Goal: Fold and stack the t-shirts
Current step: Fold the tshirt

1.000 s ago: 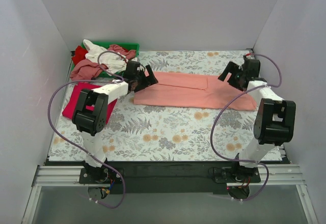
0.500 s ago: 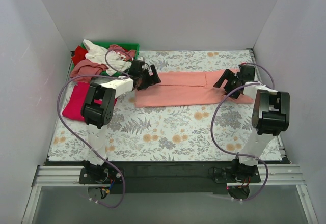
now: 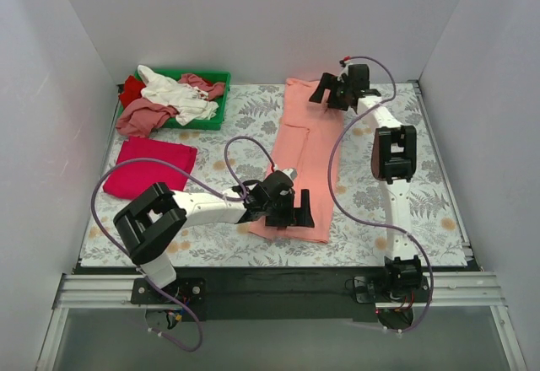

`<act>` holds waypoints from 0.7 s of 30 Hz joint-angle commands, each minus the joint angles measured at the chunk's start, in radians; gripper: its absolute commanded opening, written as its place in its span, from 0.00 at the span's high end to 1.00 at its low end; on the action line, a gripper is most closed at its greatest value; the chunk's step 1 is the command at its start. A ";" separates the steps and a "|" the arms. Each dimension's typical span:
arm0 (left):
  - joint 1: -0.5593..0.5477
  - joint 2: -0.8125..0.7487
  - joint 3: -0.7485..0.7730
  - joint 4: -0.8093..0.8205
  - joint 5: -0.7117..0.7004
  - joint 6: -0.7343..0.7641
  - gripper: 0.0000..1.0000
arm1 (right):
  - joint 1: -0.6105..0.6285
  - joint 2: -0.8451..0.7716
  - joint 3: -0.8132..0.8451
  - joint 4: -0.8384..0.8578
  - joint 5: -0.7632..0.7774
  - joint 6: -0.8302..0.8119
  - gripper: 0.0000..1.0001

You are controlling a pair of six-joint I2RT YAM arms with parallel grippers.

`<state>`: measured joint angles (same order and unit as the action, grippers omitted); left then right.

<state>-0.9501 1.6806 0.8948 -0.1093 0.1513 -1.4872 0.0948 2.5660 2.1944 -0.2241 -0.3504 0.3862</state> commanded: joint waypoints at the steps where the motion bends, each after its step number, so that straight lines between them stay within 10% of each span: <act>1: -0.029 0.036 0.016 -0.044 -0.047 -0.067 0.06 | 0.091 0.089 0.091 -0.080 -0.006 0.026 0.02; 12: -0.039 -0.027 0.101 -0.019 -0.099 -0.016 0.06 | 0.126 -0.016 0.074 0.065 -0.018 0.057 0.02; 21: -0.039 -0.343 -0.070 -0.098 -0.189 -0.002 0.06 | 0.132 -0.470 -0.308 -0.010 0.108 -0.033 0.02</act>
<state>-0.9855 1.4727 0.9123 -0.1650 0.0143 -1.4990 0.2234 2.3047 1.9850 -0.2298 -0.3035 0.4019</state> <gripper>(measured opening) 0.935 0.983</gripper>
